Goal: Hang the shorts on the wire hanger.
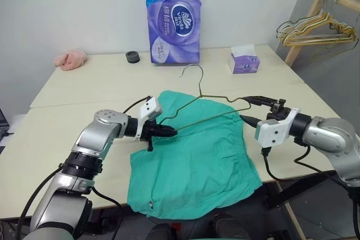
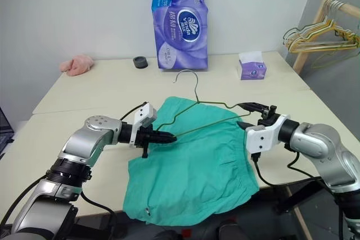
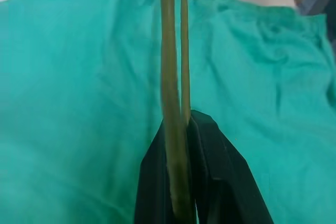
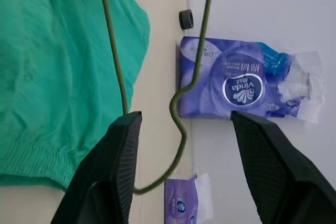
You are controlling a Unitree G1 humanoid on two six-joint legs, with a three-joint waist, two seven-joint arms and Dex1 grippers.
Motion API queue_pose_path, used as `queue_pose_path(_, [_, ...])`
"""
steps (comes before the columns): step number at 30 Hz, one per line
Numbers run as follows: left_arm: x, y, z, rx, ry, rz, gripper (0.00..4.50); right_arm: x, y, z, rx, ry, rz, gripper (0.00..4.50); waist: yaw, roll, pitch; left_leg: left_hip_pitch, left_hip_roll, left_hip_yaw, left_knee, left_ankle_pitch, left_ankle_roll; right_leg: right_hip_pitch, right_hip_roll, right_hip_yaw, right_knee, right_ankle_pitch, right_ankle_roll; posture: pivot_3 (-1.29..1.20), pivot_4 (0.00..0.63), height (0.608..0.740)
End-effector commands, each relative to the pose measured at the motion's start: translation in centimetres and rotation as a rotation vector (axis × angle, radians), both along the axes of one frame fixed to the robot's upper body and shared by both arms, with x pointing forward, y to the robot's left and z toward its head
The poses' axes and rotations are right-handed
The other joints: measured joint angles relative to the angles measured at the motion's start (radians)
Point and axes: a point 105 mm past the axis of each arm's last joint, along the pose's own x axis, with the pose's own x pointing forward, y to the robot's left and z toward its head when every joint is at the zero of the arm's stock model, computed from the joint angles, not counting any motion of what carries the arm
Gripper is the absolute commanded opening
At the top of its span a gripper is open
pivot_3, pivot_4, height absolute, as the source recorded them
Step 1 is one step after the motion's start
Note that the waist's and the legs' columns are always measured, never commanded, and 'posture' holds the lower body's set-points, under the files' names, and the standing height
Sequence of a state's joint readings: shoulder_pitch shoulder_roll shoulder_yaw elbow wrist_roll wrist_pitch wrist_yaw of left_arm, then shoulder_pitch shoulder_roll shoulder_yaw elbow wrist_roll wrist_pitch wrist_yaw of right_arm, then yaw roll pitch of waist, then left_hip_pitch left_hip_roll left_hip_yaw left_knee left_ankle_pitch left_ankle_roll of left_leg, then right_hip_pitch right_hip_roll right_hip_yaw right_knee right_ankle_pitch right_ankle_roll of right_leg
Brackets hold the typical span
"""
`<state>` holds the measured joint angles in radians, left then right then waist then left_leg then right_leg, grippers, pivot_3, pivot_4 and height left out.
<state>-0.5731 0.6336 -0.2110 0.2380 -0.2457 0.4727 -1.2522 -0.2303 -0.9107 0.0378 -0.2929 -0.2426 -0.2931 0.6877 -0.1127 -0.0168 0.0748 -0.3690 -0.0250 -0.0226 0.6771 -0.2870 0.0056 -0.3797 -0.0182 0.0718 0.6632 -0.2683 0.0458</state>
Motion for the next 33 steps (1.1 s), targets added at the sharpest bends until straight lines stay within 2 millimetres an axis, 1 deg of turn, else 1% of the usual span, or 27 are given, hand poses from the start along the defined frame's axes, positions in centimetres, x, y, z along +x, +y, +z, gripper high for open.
queue_pose_path(1, [-0.5,0.3,0.2,0.06,-0.084,-0.075,0.0,-0.7,-0.7,0.3,0.12,0.201,-0.067,2.71,0.0,0.0,0.0,0.0,0.0,0.0,0.0,0.0,0.0,0.0,0.0,0.0,0.0,0.0,0.0,-0.18,0.036,0.74])
queue_pose_path(2, [-0.8,0.3,0.1,0.08,-0.102,-0.103,0.0,-0.9,-0.9,0.0,0.173,0.329,-0.102,2.71,-0.001,0.0,0.0,0.0,0.0,0.0,0.0,0.0,0.0,0.0,0.0,0.0,0.0,0.0,0.0,-0.18,0.036,0.74])
queue_pose_path(4, [-1.1,0.2,0.2,0.096,-0.127,-0.138,0.0,-1.1,-0.8,0.0,0.238,0.464,-0.138,2.71,-0.002,0.0,0.0,0.0,0.0,0.0,0.0,0.0,0.0,0.0,0.0,0.0,0.0,0.0,0.0,-0.18,0.035,0.74])
queue_pose_path(6, [-1.3,0.1,0.3,0.108,-0.15,-0.17,0.0,-0.8,-0.6,0.1,0.271,0.532,-0.168,2.71,-0.002,0.0,0.0,0.0,0.001,-0.001,0.0,0.0,0.0,0.0,0.0,-0.001,0.0,0.0,0.0,-0.17,0.035,0.74])
queue_pose_path(10, [-1.6,-0.4,0.7,0.123,-0.195,-0.215,0.0,-0.6,-0.5,-0.8,0.276,0.693,-0.223,2.71,0.0,0.0,0.0,0.0,0.0,-0.001,0.0,0.0,0.0,0.0,-0.001,-0.001,0.0,0.0,0.0,-0.16,0.033,0.74])
queue_pose_path(13, [-1.7,-0.5,0.7,0.132,-0.215,-0.229,0.0,-0.7,-0.2,-1.1,0.278,0.764,-0.227,2.71,0.001,0.0,0.0,0.0,0.0,-0.001,0.0,0.0,0.0,0.0,-0.001,-0.001,0.0,0.0,0.0,-0.16,0.033,0.74])
queue_pose_path(15, [-1.9,-0.7,0.8,0.127,-0.218,-0.232,0.0,-0.8,0.1,-1.3,0.282,0.8,-0.225,3.08,0.001,0.0,0.0,0.0,0.0,-0.001,0.0,0.0,0.0,0.0,-0.001,-0.002,-0.001,0.0,0.0,-0.15,0.034,0.74])
queue_pose_path(18, [-2.2,-0.9,0.8,0.125,-0.225,-0.242,0.0,-0.5,0.3,-1.8,0.27,0.826,-0.25,3.92,0.001,0.0,0.0,-0.001,0.0,-0.001,0.0,0.0,0.0,0.0,-0.001,-0.002,-0.001,0.0,0.0,-0.15,0.036,0.74])
queue_pose_path(19, [-2.2,-1.0,0.8,0.124,-0.228,-0.244,0.0,-0.4,0.3,-2.1,0.257,0.837,-0.256,4.26,0.001,0.0,0.0,0.0,0.0,-0.001,0.0,0.0,0.0,-0.001,-0.002,-0.002,-0.001,0.0,0.0,-0.15,0.036,0.74])
queue_pose_path(20, [-2.3,-1.1,0.8,0.125,-0.231,-0.248,0.0,-0.4,0.3,-2.3,0.252,0.852,-0.26,4.45,0.001,0.0,0.0,-0.001,0.0,-0.001,0.0,0.0,0.0,-0.001,-0.002,-0.002,-0.001,0.0,0.0,-0.15,0.036,0.74])
queue_pose_path(27, [-2.5,-1.3,1.0,0.132,-0.246,-0.267,0.0,-0.6,0.2,-4.3,0.188,0.935,-0.288,4.45,0.002,0.0,0.0,-0.002,0.0,-0.001,0.0,0.0,0.0,-0.002,-0.002,-0.002,0.0,0.0,0.0,-0.14,0.039,0.74])
queue_pose_path(30, [-2.6,-1.3,1.0,0.144,-0.252,-0.285,0.0,-0.3,0.0,-5.0,0.174,0.962,-0.306,4.45,0.002,0.0,0.0,-0.004,0.0,-0.001,0.0,0.0,0.0,-0.004,-0.002,-0.002,0.0,0.0,0.0,-0.14,0.04,0.74])
queue_pose_path(33, [-2.7,-1.3,0.9,0.152,-0.256,-0.293,0.0,-0.1,0.0,-5.2,0.171,0.976,-0.314,3.88,0.002,0.0,0.0,-0.007,0.0,-0.001,0.001,0.0,0.0,-0.008,-0.002,-0.002,0.001,0.0,0.0,-0.14,0.04,0.74])
